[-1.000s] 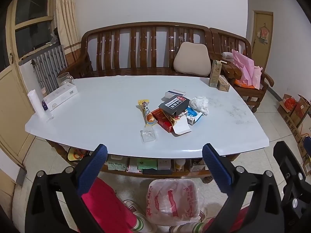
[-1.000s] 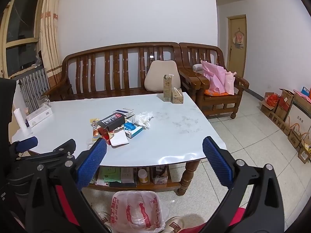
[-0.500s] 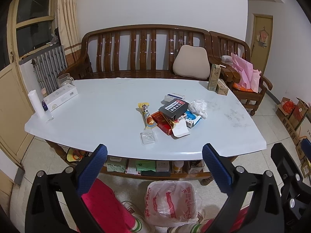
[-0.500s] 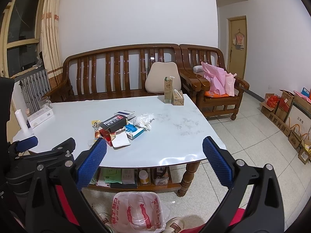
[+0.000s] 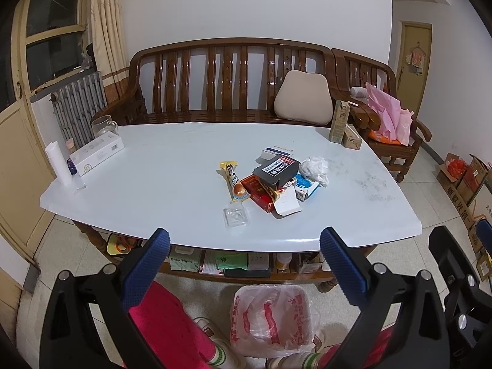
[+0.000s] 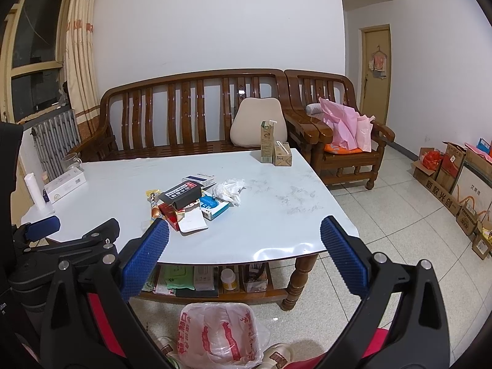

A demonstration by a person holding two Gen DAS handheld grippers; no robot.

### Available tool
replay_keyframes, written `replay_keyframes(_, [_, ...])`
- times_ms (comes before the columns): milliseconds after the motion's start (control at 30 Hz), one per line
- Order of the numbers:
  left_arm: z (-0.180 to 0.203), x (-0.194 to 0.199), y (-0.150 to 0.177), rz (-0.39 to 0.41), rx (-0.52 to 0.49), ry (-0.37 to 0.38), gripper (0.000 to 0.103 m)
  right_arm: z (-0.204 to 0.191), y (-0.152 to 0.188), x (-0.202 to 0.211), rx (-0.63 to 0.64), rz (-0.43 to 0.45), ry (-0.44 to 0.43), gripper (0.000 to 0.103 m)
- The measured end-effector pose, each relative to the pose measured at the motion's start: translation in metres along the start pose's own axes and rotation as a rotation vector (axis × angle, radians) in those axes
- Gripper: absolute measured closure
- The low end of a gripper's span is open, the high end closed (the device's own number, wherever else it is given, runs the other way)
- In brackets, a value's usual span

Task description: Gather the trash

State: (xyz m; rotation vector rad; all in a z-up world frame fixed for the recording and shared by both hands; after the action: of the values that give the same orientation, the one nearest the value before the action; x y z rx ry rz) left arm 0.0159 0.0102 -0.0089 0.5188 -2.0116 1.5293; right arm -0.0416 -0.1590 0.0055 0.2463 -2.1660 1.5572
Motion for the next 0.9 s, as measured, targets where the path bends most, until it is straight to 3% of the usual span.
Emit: replay_keyframes(900, [-0.0014, 0.0036, 0.0002, 0.002, -0.001, -0.003, 0.007, -0.005, -0.002, 0.0044, -0.001, 0.001, -0.005, 0.006])
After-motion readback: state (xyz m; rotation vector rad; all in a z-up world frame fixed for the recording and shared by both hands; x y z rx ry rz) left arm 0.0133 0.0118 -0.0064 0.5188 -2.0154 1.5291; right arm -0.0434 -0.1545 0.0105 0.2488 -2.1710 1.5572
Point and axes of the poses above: each gripper's, at about its wrist camera, not at the fingertips, and x roughly against the way its jaws point, z to its right, y to its underside, the point moved 3 cm from there along -x, roughly the way its jaws point, and after that the axes turned 15 degrees about -x, right-handed, at the moved point
